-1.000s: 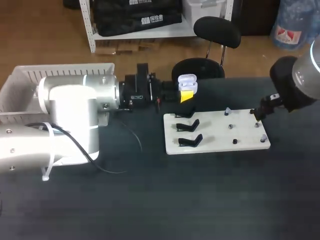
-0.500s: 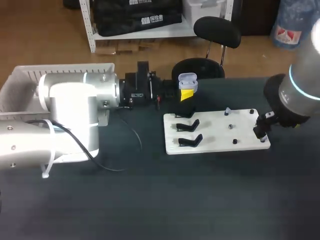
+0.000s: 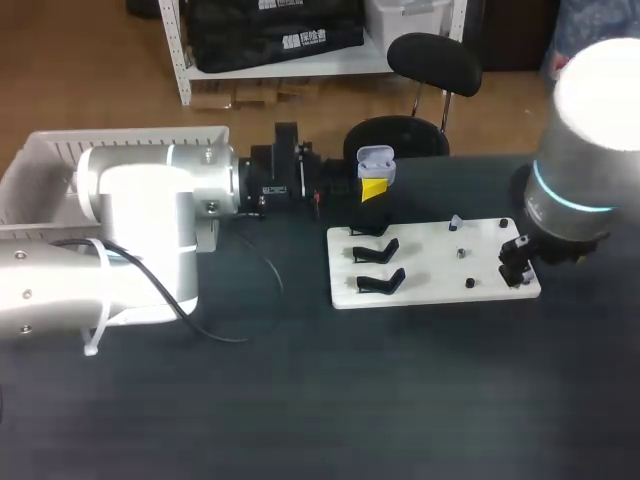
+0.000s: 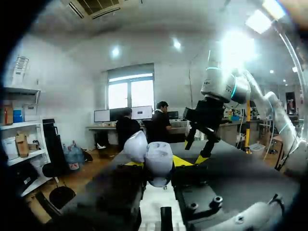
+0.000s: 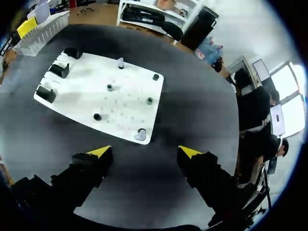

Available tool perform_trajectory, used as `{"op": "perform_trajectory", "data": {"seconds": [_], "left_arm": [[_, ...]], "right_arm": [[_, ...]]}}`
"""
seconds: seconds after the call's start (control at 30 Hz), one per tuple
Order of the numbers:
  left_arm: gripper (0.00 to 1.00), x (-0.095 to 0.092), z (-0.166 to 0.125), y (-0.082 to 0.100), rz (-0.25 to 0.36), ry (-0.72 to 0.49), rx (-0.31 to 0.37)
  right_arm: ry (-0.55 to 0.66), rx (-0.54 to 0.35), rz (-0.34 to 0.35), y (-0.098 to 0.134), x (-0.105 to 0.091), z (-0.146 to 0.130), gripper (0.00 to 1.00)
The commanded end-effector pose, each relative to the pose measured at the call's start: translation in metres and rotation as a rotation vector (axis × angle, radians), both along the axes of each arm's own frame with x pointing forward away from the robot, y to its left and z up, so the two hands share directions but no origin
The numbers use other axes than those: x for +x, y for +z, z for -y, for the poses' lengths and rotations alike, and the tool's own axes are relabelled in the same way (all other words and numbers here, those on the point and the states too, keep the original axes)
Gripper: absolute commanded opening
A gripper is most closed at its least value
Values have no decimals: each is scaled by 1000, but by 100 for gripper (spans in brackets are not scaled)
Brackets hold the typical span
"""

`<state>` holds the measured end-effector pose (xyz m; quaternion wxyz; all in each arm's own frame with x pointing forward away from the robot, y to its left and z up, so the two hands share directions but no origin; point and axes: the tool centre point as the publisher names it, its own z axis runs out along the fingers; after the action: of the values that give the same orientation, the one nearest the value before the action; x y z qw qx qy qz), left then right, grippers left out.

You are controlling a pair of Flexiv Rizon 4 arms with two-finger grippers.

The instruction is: Pick up each earbud case from the left stands, insert the matching earbuds, close the lid, and place the case in the box.

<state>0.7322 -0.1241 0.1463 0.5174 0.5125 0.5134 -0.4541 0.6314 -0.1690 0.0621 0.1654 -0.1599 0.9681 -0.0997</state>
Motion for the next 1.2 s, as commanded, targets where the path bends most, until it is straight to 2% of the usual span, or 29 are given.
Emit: {"op": "perform_trajectory", "data": {"seconds": [0.03,0.17,0.27,0.33,0.4,0.8,1.2], "left_arm": [[0,0,0,-1,3,1,-4],[0,0,0,-1,3,1,-4],[0,0,0,-1,3,1,-4],[0,0,0,-1,3,1,-4],[0,0,0,-1,3,1,-4],[0,0,0,-1,3,1,-4],[0,0,0,-1,3,1,-4]], "right_arm": [[4,-13,-11,-14,9,-3,71],[13,-17,-17,-17,10,-3,56],[23,-26,-19,-19,11,-4,57],[29,-31,-21,-21,13,-5,51],[37,-34,-24,-24,14,-5,53],[25,-34,-43,-33,15,-5,48],[23,-35,-46,-37,20,-5,40]]}}
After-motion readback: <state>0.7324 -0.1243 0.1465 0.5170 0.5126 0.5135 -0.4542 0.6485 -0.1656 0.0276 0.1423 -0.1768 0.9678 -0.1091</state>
